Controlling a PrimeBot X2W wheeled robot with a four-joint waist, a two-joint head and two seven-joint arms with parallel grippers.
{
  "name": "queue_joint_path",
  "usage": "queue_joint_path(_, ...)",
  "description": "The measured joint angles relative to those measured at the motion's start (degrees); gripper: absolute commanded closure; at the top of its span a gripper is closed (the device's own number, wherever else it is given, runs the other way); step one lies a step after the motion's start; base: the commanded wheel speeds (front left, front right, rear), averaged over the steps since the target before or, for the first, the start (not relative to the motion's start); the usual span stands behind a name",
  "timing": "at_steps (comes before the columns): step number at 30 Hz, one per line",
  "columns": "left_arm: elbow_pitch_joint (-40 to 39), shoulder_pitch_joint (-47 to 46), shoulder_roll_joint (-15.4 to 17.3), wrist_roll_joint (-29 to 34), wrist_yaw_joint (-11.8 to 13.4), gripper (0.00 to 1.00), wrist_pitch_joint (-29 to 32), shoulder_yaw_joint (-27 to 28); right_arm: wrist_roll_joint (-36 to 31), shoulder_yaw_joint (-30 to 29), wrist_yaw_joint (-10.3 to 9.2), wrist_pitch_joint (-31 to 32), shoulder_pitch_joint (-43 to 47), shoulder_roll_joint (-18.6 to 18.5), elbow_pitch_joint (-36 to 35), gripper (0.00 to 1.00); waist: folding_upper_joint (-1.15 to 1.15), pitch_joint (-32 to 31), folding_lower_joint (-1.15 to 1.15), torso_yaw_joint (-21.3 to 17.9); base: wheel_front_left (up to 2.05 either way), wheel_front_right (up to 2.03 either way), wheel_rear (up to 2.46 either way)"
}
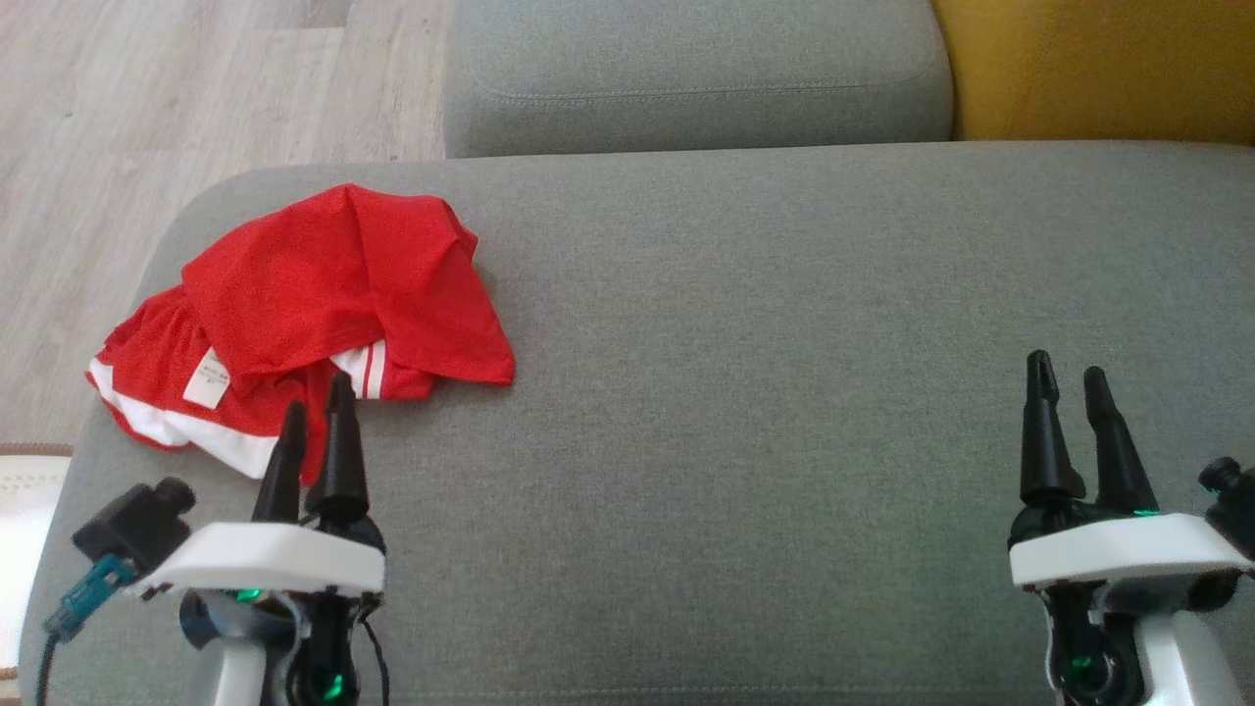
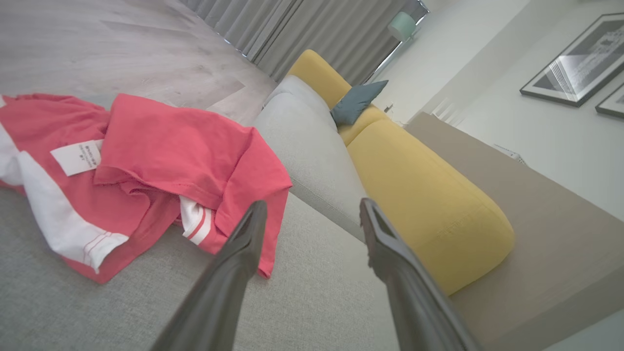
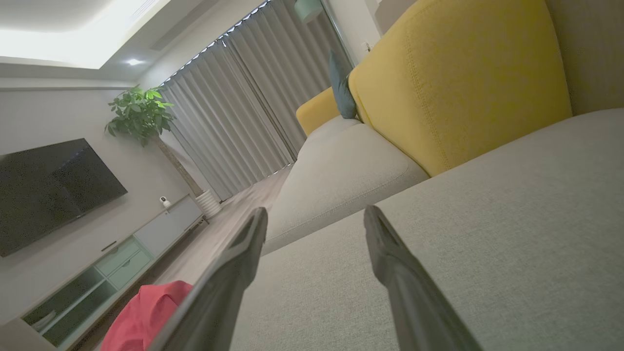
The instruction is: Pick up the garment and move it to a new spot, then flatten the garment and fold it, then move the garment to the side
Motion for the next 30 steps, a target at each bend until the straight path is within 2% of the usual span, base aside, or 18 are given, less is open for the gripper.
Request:
queue_joint_path(6,-0.2,0.0,0.4,5.6,0.6,0.0,-0.8,-2.3,-4.5,0.8,0.0,-0.7,0.1,0.0,-0.3,0.0,0.0,-0.1,0.0,0.0,0.0,0.0,0.0)
queue_joint_path(14,-0.3,0.0,2.2,13.1,2.8,0.0,-2.1,-7.4,-10.8,1.5,0.0,-2.1,0.2,0.0,-0.3,0.0,0.0,-0.4,0.0,0.0,0.0,0.0,0.0)
queue_joint_path(30,-0.4,0.0,5.7,24.7,9.4,0.0,-4.7,-16.0,-21.6,3.1,0.0,-4.6,1.1,0.0,-0.1,0.0,0.0,-0.8,0.0,0.2,0.0,0.0,0.0)
